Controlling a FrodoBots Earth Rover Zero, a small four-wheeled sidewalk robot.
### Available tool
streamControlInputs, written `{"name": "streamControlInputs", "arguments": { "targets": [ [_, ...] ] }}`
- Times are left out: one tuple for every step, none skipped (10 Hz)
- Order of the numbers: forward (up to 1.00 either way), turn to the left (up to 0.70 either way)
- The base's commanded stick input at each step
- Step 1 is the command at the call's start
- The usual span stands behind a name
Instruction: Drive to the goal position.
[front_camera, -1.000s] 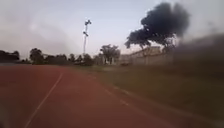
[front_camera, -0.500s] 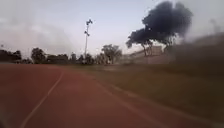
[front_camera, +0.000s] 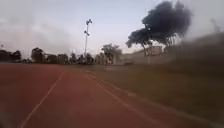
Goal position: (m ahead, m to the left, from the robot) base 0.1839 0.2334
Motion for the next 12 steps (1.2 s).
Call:
{"name": "streamControlInputs", "arguments": {
  "targets": [
    [0.70, 0.02],
    [0.70, 0.02],
    [0.70, 0.02],
    [0.70, 0.02],
    [0.70, 0.02],
    [0.70, 0.02],
    [0.70, 0.02],
    [0.70, 0.02],
    [0.70, 0.07],
    [0.70, 0.11],
    [0.70, 0.16],
    [0.70, 0.21]
  ]
}}
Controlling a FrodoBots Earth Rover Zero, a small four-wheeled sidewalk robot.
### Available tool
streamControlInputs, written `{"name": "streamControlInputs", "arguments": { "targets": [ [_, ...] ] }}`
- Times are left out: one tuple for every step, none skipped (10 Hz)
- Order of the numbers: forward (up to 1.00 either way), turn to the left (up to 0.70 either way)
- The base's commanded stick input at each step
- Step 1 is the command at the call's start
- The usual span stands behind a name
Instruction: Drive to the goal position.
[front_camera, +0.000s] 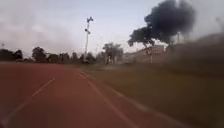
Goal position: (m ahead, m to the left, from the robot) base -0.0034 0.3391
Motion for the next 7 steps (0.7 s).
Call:
{"name": "streamControlInputs", "arguments": {
  "targets": [
    [0.70, 0.25],
    [0.70, 0.30],
    [0.70, 0.35],
    [0.62, 0.31],
    [0.53, 0.27],
    [0.44, 0.22],
    [0.36, 0.18]
  ]
}}
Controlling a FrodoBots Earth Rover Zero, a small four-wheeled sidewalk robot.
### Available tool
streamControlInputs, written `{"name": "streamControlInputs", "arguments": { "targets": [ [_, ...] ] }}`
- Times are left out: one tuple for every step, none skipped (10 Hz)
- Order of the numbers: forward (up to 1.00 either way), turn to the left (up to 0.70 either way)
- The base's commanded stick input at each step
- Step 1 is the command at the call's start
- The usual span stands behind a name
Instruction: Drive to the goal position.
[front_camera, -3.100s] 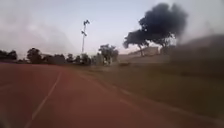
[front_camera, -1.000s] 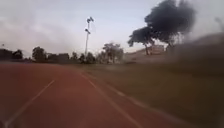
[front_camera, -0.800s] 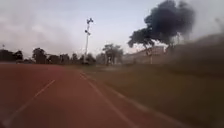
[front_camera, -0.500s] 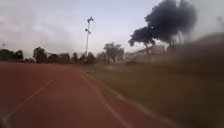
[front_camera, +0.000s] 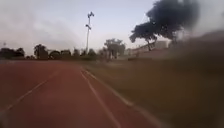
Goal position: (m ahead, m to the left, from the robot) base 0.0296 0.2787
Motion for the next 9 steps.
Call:
{"name": "streamControlInputs", "arguments": {
  "targets": [
    [0.27, 0.13],
    [0.18, 0.09],
    [0.09, 0.05],
    [0.01, 0.00],
    [0.00, 0.00],
    [0.00, 0.00],
    [0.00, 0.00],
    [0.00, 0.00],
    [0.14, 0.00]
  ]
}}
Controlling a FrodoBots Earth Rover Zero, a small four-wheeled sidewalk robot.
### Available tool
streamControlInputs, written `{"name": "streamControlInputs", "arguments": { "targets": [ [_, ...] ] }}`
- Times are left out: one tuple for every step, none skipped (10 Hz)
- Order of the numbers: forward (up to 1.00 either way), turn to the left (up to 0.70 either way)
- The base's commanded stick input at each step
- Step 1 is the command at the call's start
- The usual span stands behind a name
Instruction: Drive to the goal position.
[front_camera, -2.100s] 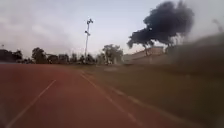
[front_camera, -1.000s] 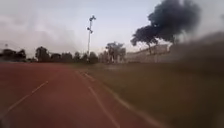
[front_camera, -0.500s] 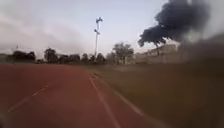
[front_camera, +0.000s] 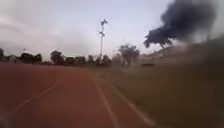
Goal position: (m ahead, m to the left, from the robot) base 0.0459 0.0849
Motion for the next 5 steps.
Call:
{"name": "streamControlInputs", "arguments": {
  "targets": [
    [0.57, 0.00],
    [0.69, 0.00],
    [0.70, 0.00],
    [0.70, 0.00],
    [0.70, 0.00]
  ]
}}
